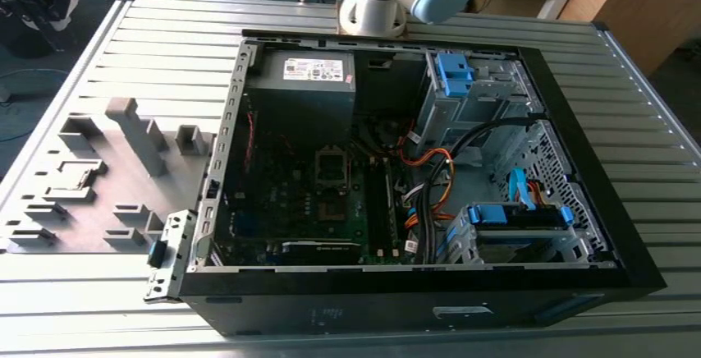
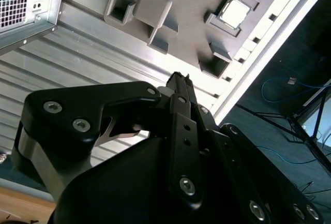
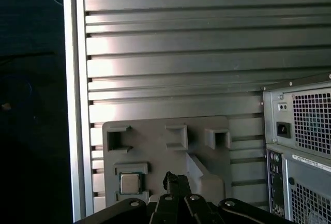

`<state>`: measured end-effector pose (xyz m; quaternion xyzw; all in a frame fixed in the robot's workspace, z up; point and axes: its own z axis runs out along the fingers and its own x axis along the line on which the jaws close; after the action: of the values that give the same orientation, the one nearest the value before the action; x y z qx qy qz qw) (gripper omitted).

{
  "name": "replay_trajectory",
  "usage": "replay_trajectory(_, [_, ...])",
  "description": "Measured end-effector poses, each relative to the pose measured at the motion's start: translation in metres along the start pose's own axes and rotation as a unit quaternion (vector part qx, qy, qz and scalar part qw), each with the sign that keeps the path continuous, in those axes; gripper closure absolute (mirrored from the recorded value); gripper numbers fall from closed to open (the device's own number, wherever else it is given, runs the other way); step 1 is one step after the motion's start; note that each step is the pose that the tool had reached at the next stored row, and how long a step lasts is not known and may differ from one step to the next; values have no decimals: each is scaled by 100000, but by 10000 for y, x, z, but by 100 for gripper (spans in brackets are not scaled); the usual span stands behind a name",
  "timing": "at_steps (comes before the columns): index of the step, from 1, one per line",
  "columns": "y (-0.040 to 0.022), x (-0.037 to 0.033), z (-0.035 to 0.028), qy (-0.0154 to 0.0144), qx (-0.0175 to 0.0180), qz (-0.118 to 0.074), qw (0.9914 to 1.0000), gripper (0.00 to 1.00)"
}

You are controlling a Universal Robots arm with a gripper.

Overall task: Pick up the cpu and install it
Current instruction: 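Reach for the cpu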

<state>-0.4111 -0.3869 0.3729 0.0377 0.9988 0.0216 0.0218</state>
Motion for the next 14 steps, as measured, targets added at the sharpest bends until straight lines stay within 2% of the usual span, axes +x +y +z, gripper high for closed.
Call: replay_trajectory(14, [-11, 85, 98, 423, 312, -28, 99999, 89])
